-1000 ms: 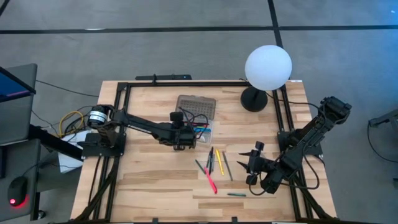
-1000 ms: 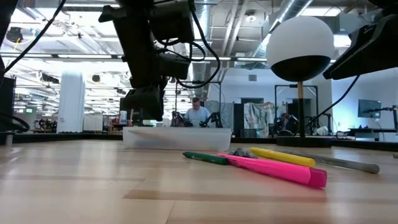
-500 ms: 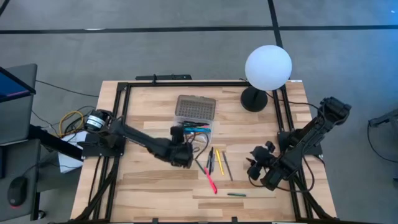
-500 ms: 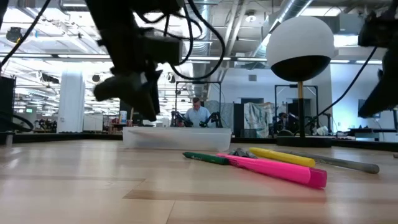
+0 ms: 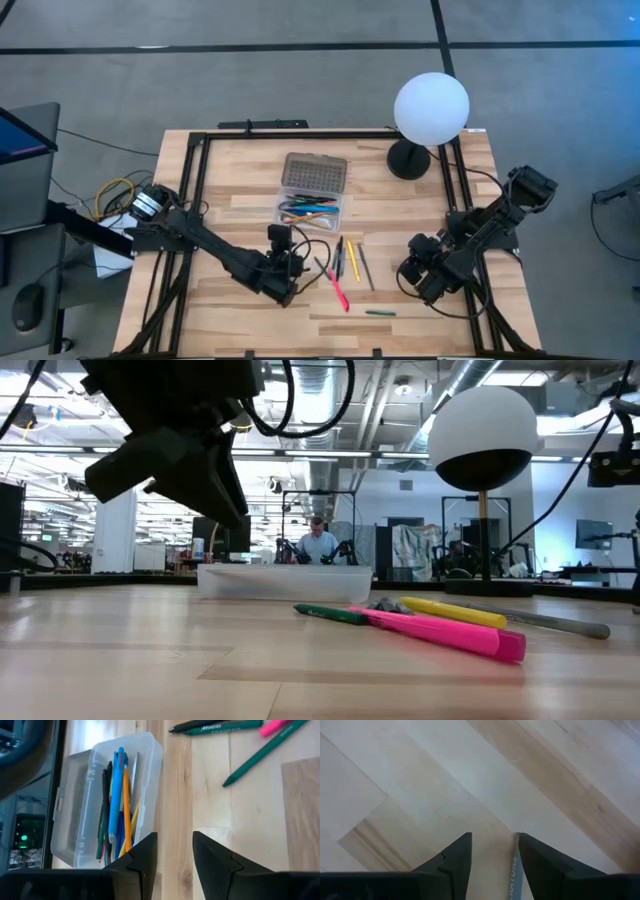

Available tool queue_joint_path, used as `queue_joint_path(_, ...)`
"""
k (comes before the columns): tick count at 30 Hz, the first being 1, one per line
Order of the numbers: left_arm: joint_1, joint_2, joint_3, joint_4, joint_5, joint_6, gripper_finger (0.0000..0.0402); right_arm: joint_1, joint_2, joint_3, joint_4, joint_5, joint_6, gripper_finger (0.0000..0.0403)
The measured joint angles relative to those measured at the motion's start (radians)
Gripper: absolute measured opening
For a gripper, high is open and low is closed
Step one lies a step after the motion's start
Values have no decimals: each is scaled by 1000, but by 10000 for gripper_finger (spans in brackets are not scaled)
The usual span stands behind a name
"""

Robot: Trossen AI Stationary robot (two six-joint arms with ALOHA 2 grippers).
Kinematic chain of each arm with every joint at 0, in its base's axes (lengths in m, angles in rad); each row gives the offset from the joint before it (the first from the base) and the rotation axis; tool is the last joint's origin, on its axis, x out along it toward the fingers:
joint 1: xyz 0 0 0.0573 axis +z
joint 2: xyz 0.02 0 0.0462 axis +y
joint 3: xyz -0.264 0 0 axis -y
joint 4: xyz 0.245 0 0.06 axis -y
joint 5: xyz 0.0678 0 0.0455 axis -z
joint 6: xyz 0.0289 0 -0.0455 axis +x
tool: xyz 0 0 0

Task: Pick & place school supplies into a supply box
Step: Put the gray crayon into the gray supply box

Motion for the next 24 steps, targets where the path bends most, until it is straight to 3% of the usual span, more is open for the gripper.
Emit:
queue_joint_path(6,-22,0,0,0,-26,-66,118,0,-11,0,-14,-7,22,154)
queue_joint_path(24,-60,0,0,-11,-53,-174,118,62,-10,0,-51,-174,267,142)
